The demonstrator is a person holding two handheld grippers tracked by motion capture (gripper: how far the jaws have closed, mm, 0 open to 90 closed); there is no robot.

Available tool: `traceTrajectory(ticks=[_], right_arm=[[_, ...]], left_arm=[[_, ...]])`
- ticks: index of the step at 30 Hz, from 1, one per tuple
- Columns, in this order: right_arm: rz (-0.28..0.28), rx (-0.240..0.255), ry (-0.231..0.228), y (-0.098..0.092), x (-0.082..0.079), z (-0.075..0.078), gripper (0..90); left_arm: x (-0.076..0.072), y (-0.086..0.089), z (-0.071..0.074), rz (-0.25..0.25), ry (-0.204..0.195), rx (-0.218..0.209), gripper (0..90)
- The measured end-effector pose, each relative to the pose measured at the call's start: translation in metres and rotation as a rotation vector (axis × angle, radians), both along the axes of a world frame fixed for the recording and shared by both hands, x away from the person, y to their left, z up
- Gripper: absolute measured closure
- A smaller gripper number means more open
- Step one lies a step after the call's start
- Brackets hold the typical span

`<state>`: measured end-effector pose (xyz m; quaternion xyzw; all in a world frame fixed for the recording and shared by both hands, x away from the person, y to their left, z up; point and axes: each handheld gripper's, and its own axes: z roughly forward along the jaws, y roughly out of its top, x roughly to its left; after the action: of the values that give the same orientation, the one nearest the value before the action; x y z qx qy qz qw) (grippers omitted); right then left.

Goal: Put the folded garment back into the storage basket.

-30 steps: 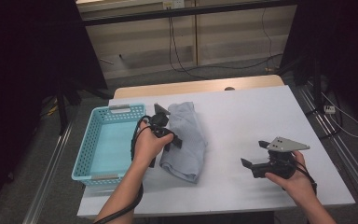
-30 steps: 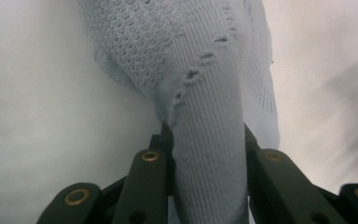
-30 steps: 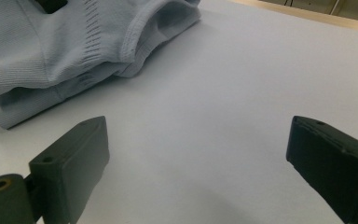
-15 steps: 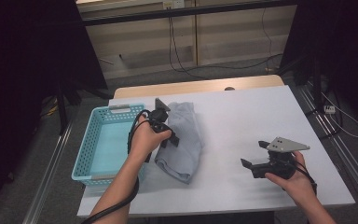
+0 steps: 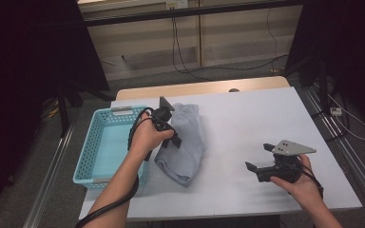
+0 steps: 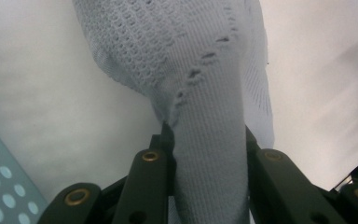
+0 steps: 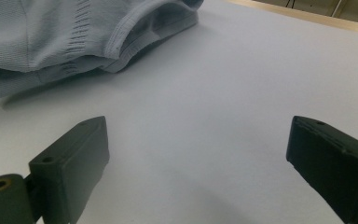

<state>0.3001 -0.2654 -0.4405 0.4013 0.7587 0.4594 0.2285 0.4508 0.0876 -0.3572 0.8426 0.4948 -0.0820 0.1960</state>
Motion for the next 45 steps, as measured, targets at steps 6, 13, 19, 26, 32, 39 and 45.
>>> traceTrajectory(ticks=[6,13,19,26,32,39,45], right_arm=[[0.003,0.002,-0.004,0.000,0.000,0.001,5.4],[0.003,0.010,-0.005,0.000,-0.002,0.002,5.3],[-0.004,0.007,-0.004,-0.003,-0.003,0.001,5.2],[-0.005,0.008,-0.009,-0.003,-0.003,0.002,5.2],[-0.002,0.009,-0.010,-0.003,-0.003,0.002,5.2],[0.001,0.005,-0.011,-0.002,-0.003,0.002,5.2],[0.005,0.005,-0.009,-0.001,-0.004,0.002,5.2]], left_arm=[[0.004,0.000,0.008,-0.008,-0.015,0.009,74.2],[0.011,0.001,0.019,-0.012,-0.021,0.026,74.3],[0.016,0.003,0.025,-0.008,-0.033,0.029,74.3],[0.019,0.004,0.033,-0.007,-0.040,0.038,74.3],[0.021,0.008,0.042,0.007,-0.059,0.041,74.3],[0.022,0.016,0.048,0.013,-0.070,0.060,74.4],[0.023,0.020,0.053,0.018,-0.079,0.064,74.4]])
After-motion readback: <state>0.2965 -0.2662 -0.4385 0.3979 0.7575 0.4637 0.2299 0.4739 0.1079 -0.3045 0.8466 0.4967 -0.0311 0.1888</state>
